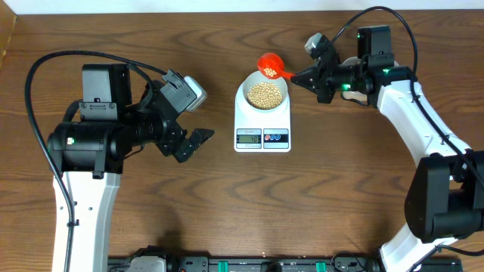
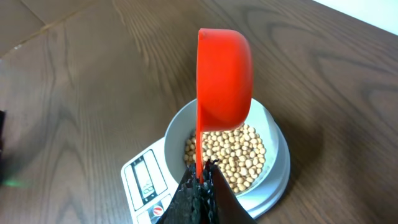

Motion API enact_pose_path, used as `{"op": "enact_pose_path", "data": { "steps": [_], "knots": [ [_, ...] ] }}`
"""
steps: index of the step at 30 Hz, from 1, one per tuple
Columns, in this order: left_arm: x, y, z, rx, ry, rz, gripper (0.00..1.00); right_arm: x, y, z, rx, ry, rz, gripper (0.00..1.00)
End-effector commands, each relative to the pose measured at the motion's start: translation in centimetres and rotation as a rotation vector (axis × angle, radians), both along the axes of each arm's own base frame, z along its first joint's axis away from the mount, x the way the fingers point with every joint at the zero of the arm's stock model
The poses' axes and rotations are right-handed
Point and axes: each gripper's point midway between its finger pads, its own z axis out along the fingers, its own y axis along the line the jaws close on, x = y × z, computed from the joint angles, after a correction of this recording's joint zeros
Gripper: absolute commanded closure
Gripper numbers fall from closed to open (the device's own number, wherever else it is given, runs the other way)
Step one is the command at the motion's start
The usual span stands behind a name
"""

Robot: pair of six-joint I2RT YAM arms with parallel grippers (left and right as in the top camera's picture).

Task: Scoop item into bowl and weigh 50g on scale
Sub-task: 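Keep tipping small amounts of soybeans from the scoop into the bowl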

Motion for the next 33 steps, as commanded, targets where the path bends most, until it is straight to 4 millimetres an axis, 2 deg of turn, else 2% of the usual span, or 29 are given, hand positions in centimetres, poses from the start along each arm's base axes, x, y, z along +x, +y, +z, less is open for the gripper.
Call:
{"op": "enact_pose_path", "data": {
  "steps": [1,9,15,21,27,33],
  "knots": [
    [0.1,-0.1,0.8,-0.015,-0.017,-0.004,0.02,-0.5,-0.1,1.4,0.047,0.007,0.006,0.99],
    [0.1,-0.1,0.8,-0.015,-0.017,-0.004,0.02,-0.5,-0.2,1.4,0.040,-0.015,0.016,0.99],
    [0.1,-0.1,0.8,-0.015,-0.017,-0.004,0.02,-0.4,0.1,1.0,-0.037,-0.166,0.086,0.99],
    [0.1,-0.1,0.8,-0.015,-0.017,-0.004,0.02,-1.0,0.7,0.9,-0.049,-0.166,0.107,0.99],
    [0.1,-0.1,0.8,-0.015,-0.017,-0.004,0.02,-0.3,0.2,0.0,-0.133,-0.197,0.077,0.99],
    [0.1,-0.1,0.8,-0.015,-0.017,-0.004,0.02,-0.3,0.3,0.0,-0.131,-0.199,0.079,0.99]
  ]
}}
